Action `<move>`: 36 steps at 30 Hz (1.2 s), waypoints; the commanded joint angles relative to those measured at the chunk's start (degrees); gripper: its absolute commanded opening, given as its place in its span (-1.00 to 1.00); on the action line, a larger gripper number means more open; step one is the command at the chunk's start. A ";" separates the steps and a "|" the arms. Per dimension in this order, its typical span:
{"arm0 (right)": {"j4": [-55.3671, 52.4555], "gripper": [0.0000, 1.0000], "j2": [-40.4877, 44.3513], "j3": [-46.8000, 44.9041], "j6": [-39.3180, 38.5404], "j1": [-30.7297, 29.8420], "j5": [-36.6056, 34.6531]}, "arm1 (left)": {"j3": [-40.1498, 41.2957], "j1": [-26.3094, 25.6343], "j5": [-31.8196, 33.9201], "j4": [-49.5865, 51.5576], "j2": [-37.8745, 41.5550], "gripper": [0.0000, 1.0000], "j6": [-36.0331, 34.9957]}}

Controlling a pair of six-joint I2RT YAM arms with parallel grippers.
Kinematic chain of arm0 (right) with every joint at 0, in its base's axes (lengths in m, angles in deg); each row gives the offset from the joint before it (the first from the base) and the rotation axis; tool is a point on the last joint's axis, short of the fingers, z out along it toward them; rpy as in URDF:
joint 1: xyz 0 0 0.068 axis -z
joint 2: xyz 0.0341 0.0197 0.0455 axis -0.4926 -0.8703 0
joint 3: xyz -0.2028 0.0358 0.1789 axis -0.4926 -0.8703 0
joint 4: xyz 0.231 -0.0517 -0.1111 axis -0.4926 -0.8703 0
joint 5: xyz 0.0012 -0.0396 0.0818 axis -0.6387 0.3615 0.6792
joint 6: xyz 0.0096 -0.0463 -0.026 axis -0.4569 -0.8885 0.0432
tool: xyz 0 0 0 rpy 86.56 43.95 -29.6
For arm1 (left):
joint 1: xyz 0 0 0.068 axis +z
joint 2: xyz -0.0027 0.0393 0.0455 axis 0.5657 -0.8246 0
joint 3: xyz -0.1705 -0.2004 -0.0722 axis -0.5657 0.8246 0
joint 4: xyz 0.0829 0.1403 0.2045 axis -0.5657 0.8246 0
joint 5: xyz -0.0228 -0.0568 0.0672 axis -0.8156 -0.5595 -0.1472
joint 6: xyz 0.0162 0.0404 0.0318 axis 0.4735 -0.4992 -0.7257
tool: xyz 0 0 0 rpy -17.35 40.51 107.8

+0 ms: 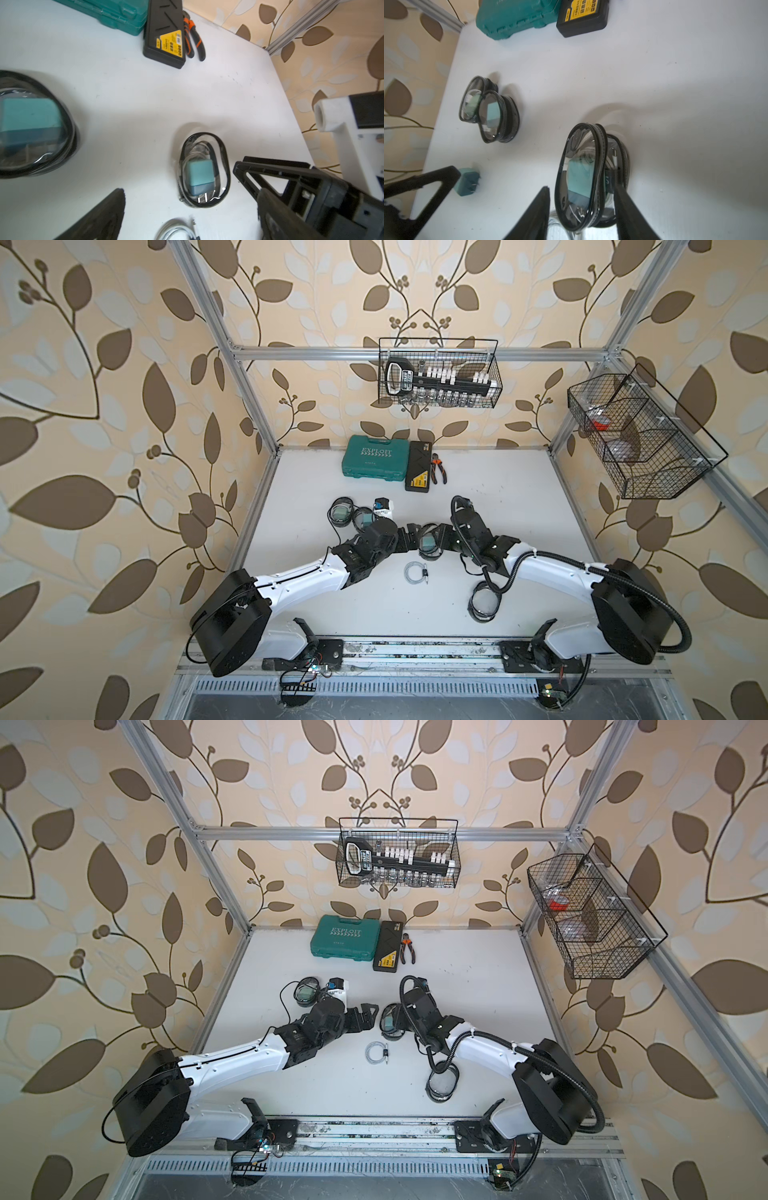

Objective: Pack away charging kits
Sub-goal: Close the storage bag at the center of the board.

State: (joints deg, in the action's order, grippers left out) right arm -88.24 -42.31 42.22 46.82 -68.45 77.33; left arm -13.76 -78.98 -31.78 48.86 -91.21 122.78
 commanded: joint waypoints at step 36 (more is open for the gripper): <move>3.48 -0.88 -14.39 -2.00 2.00 4.48 5.50 | -11.81 8.92 -30.94 -9.05 -26.57 0.75 7.72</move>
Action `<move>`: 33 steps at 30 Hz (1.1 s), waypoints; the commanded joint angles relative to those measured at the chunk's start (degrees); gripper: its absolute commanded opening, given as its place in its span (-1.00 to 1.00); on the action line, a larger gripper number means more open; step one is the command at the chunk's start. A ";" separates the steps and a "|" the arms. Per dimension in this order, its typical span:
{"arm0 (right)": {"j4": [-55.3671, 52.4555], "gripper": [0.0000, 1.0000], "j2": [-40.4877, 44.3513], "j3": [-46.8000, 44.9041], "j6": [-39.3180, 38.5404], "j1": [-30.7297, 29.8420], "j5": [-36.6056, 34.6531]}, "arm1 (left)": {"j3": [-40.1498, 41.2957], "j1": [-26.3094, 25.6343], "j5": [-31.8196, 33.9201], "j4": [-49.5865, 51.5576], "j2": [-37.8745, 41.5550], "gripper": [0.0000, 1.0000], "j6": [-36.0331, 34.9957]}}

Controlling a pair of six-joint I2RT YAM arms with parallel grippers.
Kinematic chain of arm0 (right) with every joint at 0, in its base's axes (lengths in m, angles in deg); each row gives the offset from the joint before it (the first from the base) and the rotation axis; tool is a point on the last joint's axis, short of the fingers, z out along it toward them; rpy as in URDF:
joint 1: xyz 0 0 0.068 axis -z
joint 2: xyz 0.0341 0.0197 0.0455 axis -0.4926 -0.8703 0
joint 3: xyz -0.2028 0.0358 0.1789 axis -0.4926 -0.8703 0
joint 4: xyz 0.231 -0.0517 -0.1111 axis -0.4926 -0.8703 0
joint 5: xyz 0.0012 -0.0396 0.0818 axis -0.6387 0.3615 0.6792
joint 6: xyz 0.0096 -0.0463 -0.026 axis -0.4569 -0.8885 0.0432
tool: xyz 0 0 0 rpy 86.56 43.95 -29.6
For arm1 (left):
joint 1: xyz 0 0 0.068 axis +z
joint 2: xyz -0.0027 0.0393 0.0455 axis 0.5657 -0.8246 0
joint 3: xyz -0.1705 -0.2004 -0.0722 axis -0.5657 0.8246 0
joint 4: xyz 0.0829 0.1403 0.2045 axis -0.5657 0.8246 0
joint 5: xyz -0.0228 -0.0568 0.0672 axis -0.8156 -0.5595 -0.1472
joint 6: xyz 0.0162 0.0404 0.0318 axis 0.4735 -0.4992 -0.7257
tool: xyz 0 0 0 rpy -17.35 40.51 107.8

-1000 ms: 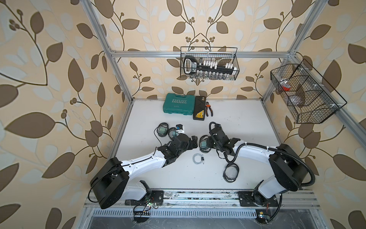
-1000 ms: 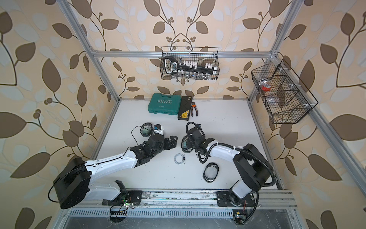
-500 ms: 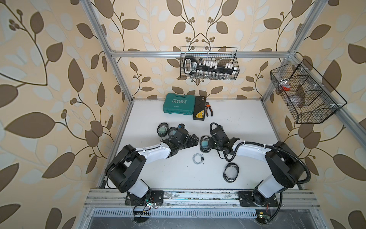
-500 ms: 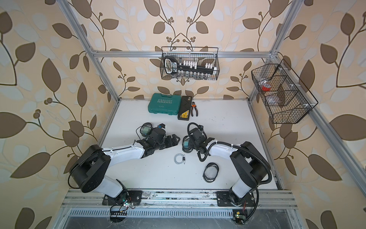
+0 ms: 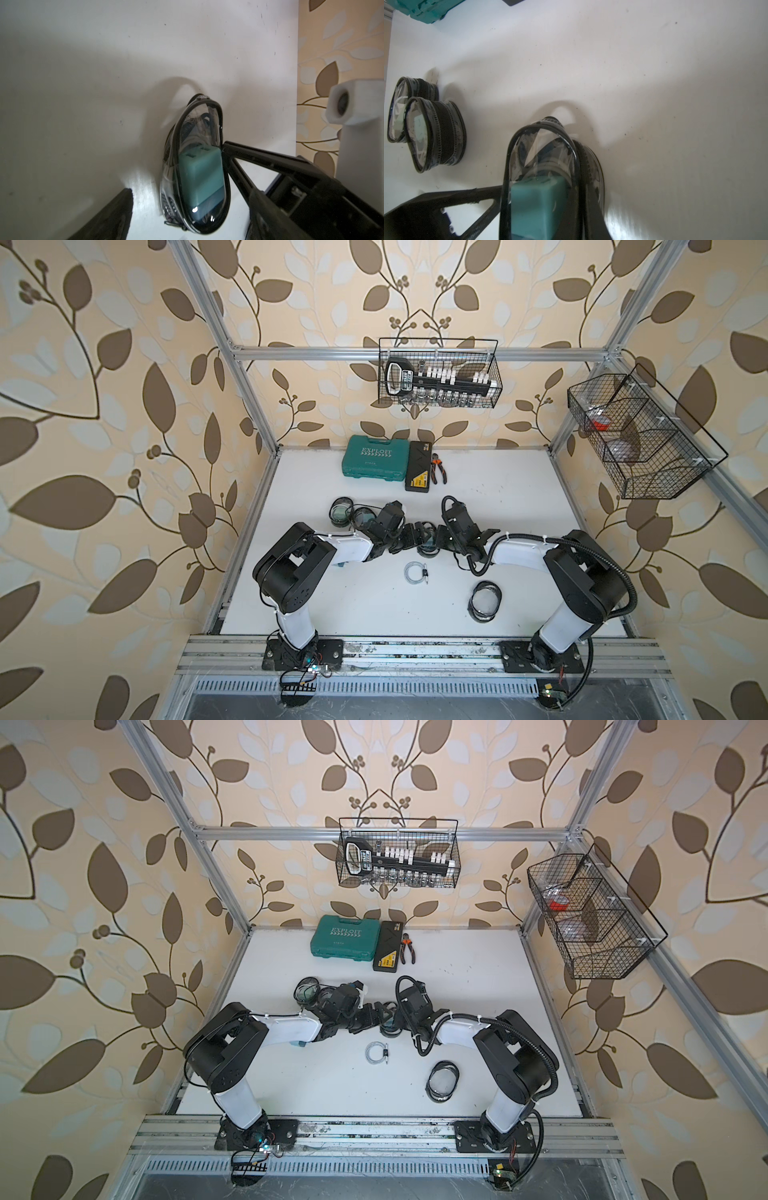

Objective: Pack away charging kits
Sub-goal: Close the storage bag at the center of the board, then pick up the storage bag at the center of the board.

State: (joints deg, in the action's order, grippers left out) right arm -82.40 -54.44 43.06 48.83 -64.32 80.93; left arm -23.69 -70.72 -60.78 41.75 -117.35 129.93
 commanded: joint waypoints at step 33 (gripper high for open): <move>11.57 -1.00 -0.66 -13.47 1.03 3.23 5.69 | -4.08 0.52 -8.65 -7.59 -8.19 0.49 4.34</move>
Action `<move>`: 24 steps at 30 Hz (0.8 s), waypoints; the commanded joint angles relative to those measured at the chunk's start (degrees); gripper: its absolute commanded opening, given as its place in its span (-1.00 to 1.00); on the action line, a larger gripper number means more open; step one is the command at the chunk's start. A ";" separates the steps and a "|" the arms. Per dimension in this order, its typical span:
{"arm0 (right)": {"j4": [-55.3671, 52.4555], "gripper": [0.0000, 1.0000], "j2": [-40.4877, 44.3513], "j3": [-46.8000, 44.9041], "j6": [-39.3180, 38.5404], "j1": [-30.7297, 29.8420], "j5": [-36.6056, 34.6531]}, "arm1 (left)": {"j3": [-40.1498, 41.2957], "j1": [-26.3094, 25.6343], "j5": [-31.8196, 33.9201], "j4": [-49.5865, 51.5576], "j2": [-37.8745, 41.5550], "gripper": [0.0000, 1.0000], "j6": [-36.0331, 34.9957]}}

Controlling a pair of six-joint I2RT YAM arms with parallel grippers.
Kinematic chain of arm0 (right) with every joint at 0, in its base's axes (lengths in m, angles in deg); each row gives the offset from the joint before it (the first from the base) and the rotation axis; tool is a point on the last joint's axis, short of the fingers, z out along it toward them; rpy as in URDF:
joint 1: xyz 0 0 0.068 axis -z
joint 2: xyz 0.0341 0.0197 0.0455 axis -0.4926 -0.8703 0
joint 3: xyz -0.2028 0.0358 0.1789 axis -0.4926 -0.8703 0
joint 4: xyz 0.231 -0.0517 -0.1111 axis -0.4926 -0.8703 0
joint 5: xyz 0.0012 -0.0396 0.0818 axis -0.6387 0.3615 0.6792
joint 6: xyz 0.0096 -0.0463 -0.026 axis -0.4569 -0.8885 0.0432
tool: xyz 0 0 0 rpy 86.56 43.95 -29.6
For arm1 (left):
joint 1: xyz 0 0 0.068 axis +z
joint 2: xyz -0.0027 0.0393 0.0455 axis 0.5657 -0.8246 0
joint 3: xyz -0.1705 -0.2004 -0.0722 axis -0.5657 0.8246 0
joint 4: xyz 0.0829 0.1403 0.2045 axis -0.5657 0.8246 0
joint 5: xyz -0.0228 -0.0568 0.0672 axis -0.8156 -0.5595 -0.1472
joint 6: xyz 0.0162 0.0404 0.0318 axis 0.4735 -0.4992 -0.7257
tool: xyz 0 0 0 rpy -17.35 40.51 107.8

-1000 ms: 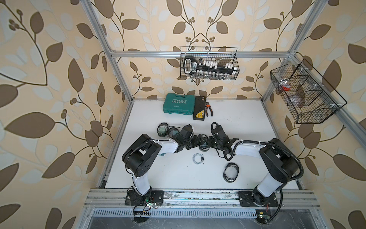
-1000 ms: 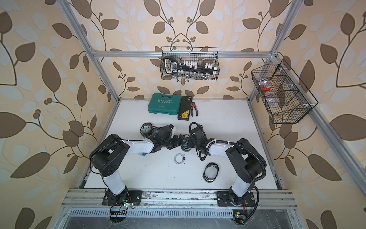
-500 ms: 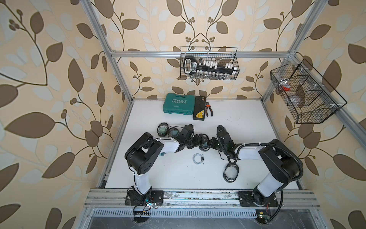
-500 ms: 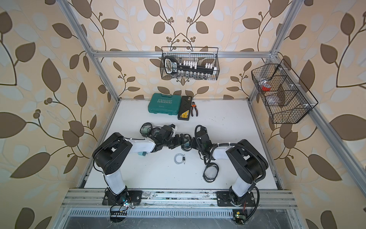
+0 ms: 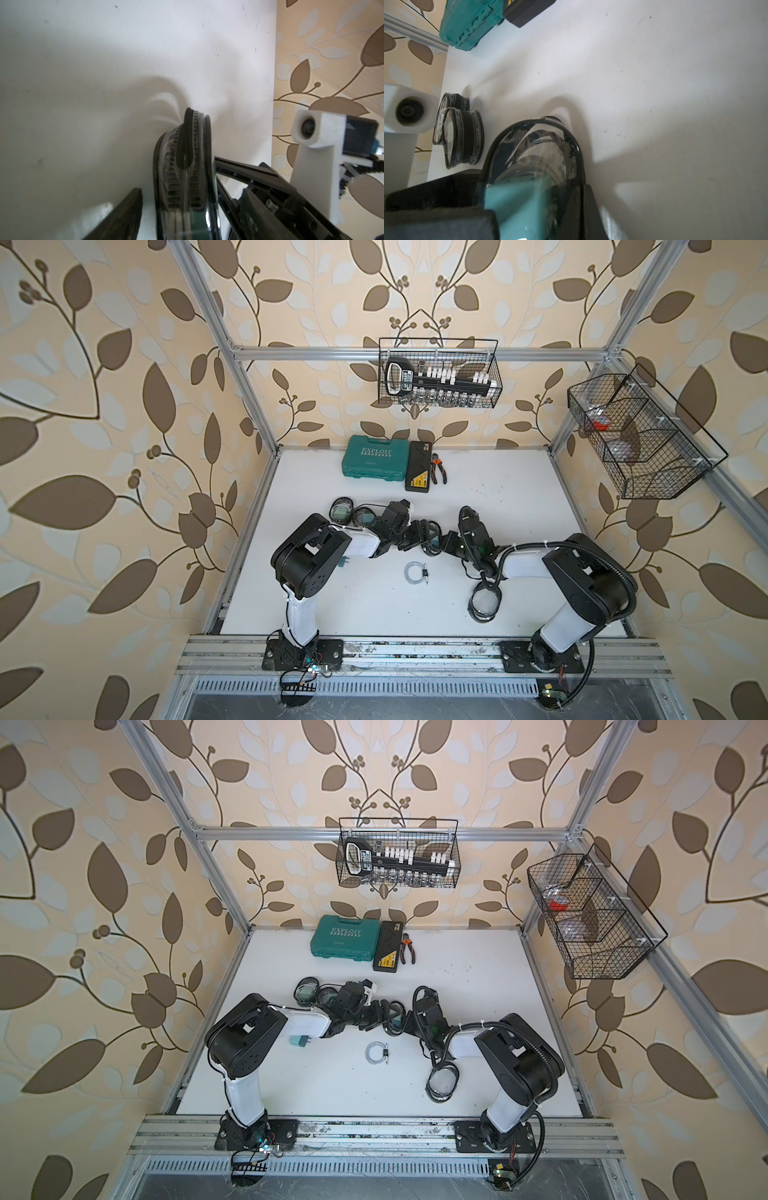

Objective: Pack away charging kits
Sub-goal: Pick up the storage bag at the center of the board.

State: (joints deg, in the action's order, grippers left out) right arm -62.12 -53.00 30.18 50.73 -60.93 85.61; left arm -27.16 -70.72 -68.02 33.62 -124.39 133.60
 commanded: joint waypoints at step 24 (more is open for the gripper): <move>-13.30 -1.00 -0.40 3.38 -1.48 -2.33 -1.00 | -6.87 -0.39 -2.40 15.98 -7.65 0.22 -2.53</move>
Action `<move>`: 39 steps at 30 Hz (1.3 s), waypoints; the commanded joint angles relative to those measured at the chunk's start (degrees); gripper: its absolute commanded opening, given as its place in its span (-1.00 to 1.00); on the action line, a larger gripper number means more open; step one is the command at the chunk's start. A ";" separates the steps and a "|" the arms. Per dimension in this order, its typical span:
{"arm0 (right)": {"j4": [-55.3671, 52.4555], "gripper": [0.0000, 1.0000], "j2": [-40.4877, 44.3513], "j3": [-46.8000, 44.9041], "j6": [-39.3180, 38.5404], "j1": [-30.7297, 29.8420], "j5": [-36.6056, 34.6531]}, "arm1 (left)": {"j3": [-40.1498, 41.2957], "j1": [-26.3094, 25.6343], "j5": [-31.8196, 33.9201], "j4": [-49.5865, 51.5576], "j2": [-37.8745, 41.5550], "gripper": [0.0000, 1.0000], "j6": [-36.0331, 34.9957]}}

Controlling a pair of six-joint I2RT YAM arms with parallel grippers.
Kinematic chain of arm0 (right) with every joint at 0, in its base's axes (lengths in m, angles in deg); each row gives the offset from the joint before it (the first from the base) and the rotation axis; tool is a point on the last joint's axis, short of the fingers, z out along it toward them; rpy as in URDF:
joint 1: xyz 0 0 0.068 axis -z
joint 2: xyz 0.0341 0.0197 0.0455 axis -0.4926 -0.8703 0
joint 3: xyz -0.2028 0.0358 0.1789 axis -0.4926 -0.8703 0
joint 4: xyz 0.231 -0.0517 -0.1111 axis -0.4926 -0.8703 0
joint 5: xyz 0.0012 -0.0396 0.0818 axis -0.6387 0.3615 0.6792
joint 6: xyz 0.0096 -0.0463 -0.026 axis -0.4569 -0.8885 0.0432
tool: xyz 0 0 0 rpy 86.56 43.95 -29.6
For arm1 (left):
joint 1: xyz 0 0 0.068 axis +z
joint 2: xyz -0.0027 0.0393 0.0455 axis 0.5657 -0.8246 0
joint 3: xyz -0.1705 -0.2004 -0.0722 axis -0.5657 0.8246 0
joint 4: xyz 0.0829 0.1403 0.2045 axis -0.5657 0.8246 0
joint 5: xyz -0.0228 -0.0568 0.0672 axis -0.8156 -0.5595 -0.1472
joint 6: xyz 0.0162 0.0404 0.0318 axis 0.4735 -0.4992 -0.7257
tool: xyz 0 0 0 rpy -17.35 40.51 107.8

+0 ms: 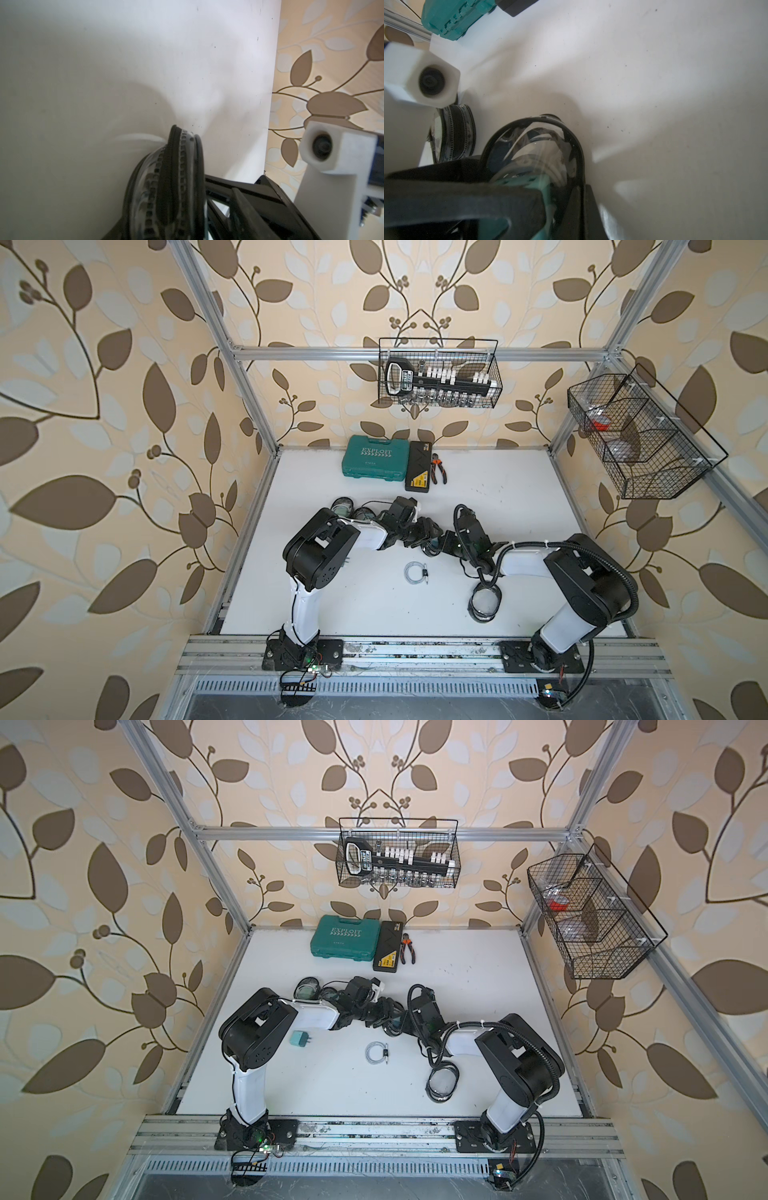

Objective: Pack away charging kits
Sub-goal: Pick up the storage bag at the center of the board.

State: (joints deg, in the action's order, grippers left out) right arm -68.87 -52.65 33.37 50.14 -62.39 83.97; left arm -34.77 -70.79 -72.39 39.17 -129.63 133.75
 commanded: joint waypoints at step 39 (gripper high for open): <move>-6.65 0.40 38.59 -0.78 -12.61 -10.98 -14.05 | 10.31 2.71 15.25 2.48 38.79 -1.00 -14.80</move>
State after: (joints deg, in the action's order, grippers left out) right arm -76.83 -17.81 33.11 41.70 -71.49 73.46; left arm -24.45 -68.19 -64.61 43.44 -98.57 124.97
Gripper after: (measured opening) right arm 0.692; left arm 0.316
